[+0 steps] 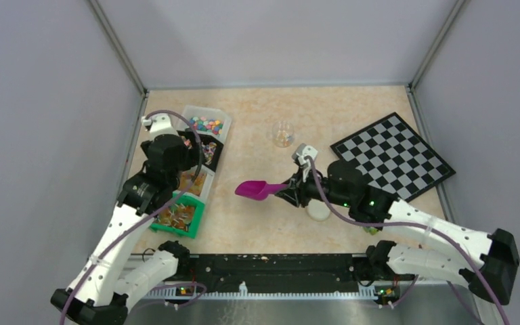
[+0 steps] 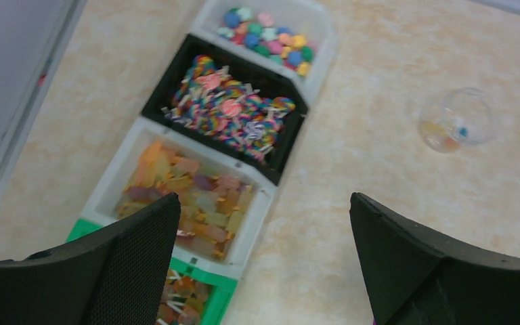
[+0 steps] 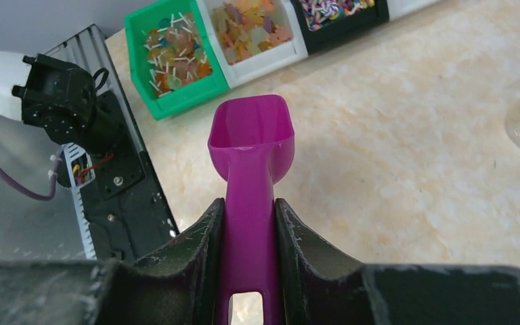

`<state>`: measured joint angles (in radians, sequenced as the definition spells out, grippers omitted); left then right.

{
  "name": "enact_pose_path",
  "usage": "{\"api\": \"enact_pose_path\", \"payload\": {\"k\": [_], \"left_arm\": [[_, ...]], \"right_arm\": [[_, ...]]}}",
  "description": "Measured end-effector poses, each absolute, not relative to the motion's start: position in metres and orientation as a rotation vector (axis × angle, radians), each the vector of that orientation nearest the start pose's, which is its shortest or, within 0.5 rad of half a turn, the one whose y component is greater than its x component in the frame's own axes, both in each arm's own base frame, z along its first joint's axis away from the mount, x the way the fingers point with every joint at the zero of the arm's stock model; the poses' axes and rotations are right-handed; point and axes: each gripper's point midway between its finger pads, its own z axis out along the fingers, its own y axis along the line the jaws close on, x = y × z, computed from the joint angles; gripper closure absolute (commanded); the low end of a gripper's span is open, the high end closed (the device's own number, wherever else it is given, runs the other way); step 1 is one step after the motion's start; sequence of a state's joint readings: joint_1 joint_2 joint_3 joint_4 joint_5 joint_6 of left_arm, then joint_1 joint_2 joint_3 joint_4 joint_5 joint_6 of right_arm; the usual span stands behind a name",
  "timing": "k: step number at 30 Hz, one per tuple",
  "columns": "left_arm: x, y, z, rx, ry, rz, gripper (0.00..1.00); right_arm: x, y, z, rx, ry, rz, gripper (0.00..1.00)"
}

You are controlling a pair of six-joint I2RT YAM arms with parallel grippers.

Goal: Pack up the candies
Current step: Scoop the fake candies from the storage box.

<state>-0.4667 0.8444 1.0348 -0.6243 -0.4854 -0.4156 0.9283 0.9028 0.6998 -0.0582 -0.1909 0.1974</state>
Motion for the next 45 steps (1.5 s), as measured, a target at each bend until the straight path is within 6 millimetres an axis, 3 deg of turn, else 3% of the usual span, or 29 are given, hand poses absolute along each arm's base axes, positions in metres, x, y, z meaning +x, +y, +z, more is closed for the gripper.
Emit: {"api": "enact_pose_path", "payload": {"k": [3,6,9,15,19,25,33,45], "left_arm": [[0.274,-0.025,0.263,-0.429,1.983,-0.022,0.01],[0.274,0.027,0.250,-0.662,1.960,0.027,0.01],[0.262,0.072,0.221,-0.927,1.946,0.096,0.01],[0.220,0.122,0.155,-1.472,1.952,0.332,0.03],[0.191,0.150,0.132,-1.742,1.864,0.470,0.07],[0.158,0.162,0.103,-1.980,1.776,0.480,0.12],[0.154,0.167,0.096,-2.038,1.747,0.462,0.21],[0.155,0.161,0.092,-2.059,1.747,0.411,0.28]], "right_arm": [[0.166,0.317,0.229,-0.894,1.719,0.939,1.00],[0.163,0.344,0.231,-0.953,1.685,0.942,1.00],[0.158,0.368,0.227,-1.008,1.661,0.940,1.00],[0.145,0.412,0.215,-1.120,1.618,0.932,1.00],[0.140,0.438,0.210,-1.178,1.592,0.918,1.00],[0.147,0.464,0.198,-1.213,1.588,0.862,1.00],[0.158,0.492,0.182,-1.253,1.622,0.813,1.00],[0.152,0.489,0.182,-1.291,1.750,0.801,1.00]]}}
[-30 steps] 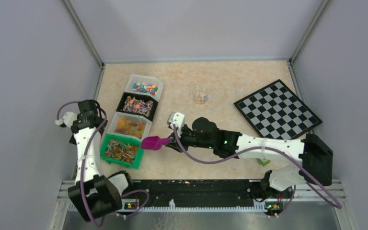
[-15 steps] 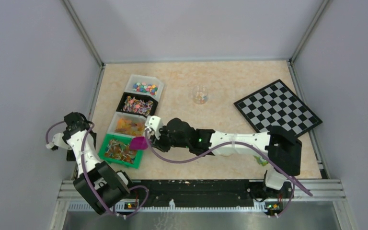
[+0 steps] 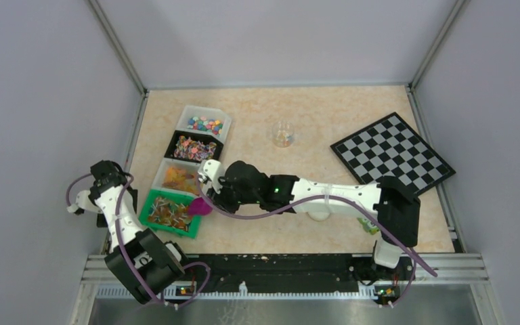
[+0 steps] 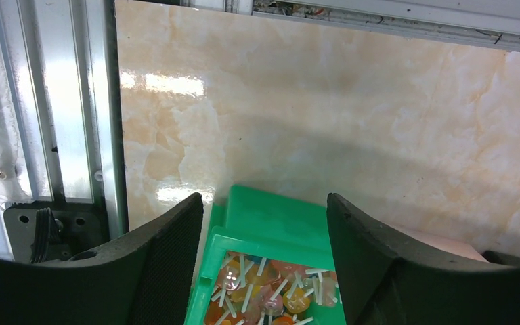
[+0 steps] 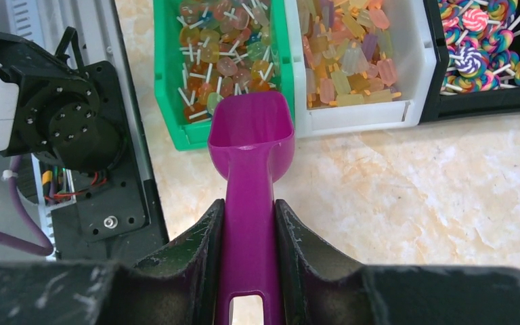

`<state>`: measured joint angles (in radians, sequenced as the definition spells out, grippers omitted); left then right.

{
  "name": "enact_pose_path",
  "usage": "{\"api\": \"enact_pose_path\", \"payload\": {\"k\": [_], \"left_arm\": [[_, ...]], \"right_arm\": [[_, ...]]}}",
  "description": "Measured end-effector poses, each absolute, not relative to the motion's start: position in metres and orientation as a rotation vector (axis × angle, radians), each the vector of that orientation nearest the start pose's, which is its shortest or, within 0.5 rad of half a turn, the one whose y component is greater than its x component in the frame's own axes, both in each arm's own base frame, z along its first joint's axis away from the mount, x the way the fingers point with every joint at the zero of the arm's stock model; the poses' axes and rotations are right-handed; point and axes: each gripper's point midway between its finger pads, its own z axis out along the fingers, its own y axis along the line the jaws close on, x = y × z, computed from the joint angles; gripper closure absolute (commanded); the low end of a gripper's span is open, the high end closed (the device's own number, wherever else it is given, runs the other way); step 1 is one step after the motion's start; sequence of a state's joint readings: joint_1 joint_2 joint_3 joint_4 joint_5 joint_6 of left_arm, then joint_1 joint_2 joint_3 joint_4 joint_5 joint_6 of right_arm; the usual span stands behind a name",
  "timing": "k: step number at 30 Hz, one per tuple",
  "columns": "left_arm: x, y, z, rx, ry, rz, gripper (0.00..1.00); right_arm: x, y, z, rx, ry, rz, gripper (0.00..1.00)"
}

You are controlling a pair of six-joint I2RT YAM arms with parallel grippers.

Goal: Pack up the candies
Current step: Scoop the fake candies from the storage box.

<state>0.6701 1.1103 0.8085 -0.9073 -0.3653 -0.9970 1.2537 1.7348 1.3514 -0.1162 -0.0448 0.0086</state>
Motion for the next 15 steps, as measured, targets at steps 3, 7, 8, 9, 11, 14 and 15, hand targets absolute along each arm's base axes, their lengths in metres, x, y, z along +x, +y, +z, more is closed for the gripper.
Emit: {"api": "enact_pose_path", "payload": {"k": [3,7,8,9,11,14,15], "left_arm": [[0.156,0.160,0.090,-2.065,1.746,0.398,0.30],[0.152,0.154,0.079,-2.086,1.763,0.387,0.33],[0.152,0.152,0.077,-2.092,1.769,0.378,0.34],[0.152,0.151,0.075,-2.096,1.772,0.373,0.34],[0.153,0.149,0.071,-2.101,1.781,0.360,0.36],[0.154,0.147,0.066,-2.111,1.793,0.344,0.38],[0.154,0.147,0.065,-2.112,1.794,0.344,0.38]], "right_arm": [[0.149,0.488,0.186,-1.302,1.766,0.809,1.00],[0.144,0.486,0.184,-1.319,1.789,0.824,1.00],[0.143,0.486,0.184,-1.322,1.792,0.826,1.00],[0.143,0.485,0.183,-1.325,1.795,0.827,1.00],[0.142,0.485,0.181,-1.330,1.802,0.827,1.00],[0.141,0.484,0.175,-1.342,1.815,0.823,1.00],[0.141,0.485,0.173,-1.345,1.819,0.823,1.00]]}}
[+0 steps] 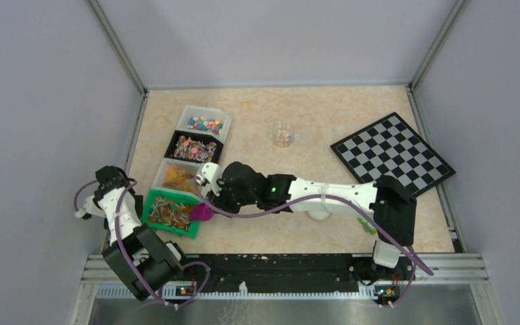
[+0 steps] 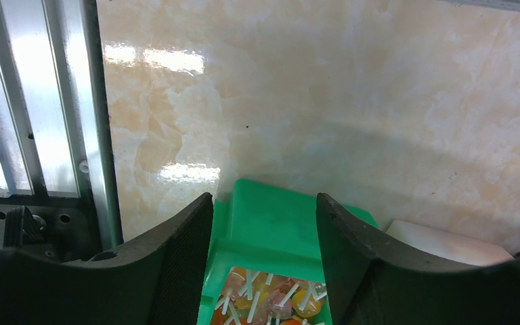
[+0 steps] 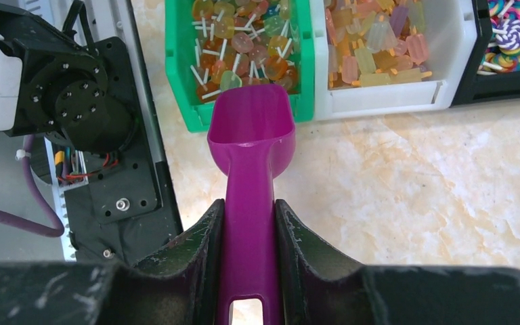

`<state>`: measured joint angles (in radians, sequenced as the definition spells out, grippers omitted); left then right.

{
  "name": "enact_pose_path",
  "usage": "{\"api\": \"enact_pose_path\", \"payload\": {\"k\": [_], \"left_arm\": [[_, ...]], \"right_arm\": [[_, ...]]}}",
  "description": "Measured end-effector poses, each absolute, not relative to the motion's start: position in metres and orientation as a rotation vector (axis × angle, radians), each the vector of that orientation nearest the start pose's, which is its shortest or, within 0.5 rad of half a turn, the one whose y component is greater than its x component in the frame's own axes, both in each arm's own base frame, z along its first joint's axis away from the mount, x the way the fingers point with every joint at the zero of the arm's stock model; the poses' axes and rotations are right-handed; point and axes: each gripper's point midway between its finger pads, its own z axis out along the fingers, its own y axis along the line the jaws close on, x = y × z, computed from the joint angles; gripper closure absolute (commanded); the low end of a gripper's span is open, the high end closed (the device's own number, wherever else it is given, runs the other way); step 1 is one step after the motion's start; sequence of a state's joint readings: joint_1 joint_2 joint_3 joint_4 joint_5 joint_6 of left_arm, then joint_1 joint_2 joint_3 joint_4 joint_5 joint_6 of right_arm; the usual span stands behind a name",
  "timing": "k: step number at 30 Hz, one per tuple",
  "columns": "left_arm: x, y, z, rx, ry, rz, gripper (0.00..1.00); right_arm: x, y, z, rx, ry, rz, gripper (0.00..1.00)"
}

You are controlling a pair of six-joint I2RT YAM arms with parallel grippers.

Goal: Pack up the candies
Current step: Scoop the fake candies from the storage box.

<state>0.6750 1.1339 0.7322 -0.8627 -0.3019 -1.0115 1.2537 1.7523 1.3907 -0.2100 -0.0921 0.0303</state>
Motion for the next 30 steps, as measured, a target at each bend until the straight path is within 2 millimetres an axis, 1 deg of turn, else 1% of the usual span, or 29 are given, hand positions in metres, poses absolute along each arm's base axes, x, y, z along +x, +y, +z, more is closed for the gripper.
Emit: {"api": "enact_pose_path", "payload": {"k": [11,15,19,22,30], "left_arm": [[0.153,0.148,0.064,-2.120,1.788,0.348,0.42],[0.152,0.148,0.063,-2.120,1.787,0.348,0.43],[0.152,0.148,0.062,-2.122,1.784,0.349,0.45],[0.152,0.148,0.062,-2.119,1.777,0.346,0.45],[0.152,0.149,0.063,-2.108,1.757,0.338,0.47]], "right_arm": [[0.142,0.500,0.169,-1.366,1.844,0.833,1.00],[0.141,0.503,0.167,-1.378,1.853,0.836,1.00],[0.143,0.510,0.167,-1.382,1.859,0.834,1.00],[0.144,0.515,0.159,-1.387,1.876,0.835,1.00],[0.148,0.534,0.150,-1.394,1.879,0.841,1.00]]}}
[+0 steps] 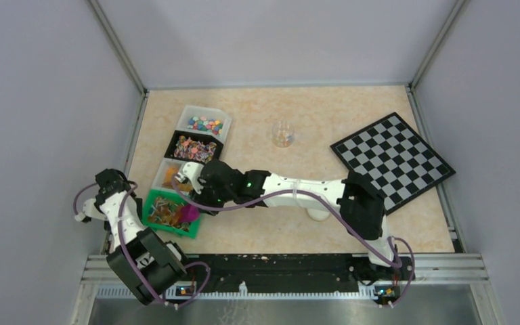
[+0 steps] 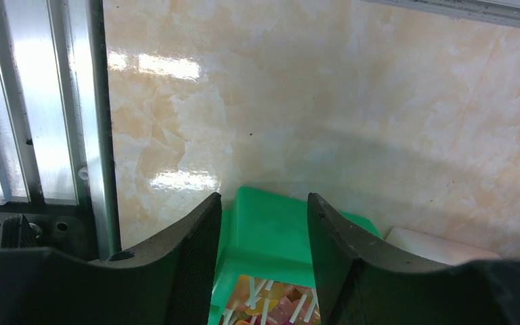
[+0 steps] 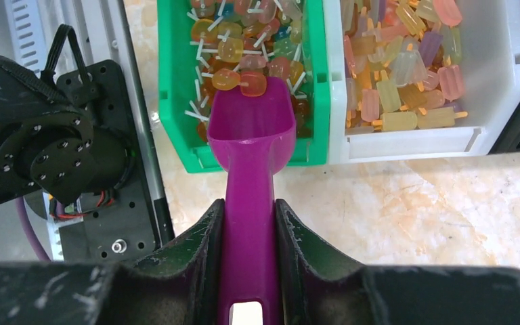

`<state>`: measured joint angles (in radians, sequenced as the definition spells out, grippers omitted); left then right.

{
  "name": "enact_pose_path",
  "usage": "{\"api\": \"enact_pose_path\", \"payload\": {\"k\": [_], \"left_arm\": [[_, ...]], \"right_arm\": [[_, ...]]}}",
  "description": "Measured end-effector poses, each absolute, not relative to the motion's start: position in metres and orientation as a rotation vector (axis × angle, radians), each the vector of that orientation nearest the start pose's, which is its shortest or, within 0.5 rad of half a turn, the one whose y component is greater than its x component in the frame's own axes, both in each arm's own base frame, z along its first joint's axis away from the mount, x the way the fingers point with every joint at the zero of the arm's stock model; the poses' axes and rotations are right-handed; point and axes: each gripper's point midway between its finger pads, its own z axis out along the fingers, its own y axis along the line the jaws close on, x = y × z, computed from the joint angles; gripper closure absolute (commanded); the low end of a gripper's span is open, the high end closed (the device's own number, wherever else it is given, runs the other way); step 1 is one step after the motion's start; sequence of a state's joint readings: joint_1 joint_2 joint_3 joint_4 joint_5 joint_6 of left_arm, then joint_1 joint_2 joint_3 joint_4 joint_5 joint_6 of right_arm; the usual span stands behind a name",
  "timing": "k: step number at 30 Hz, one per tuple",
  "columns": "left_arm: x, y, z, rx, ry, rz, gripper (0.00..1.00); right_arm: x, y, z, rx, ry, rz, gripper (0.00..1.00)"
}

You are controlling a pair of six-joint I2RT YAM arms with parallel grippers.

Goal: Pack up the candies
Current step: Scoop the fake candies from the storage box.

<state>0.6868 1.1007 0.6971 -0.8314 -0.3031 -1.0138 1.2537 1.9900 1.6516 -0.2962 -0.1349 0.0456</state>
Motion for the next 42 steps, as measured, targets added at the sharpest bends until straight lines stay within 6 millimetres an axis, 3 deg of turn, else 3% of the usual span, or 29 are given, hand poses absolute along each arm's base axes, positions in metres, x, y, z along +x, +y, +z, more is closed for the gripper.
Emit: {"api": "enact_pose_path", "payload": {"k": [7,16,23,42], "left_arm": [[0.151,0.148,0.062,-2.103,1.733,0.330,0.47],[0.151,0.147,0.062,-2.108,1.734,0.322,0.48],[0.151,0.146,0.061,-2.110,1.737,0.318,0.48],[0.150,0.141,0.059,-2.120,1.755,0.301,0.45]], "right_arm": [[0.153,0.544,0.149,-1.356,1.832,0.867,1.00],[0.154,0.544,0.112,-1.293,1.749,0.928,1.00],[0.154,0.540,0.101,-1.274,1.667,0.941,1.00],[0.146,0.531,0.100,-1.238,1.481,1.018,1.00]]}}
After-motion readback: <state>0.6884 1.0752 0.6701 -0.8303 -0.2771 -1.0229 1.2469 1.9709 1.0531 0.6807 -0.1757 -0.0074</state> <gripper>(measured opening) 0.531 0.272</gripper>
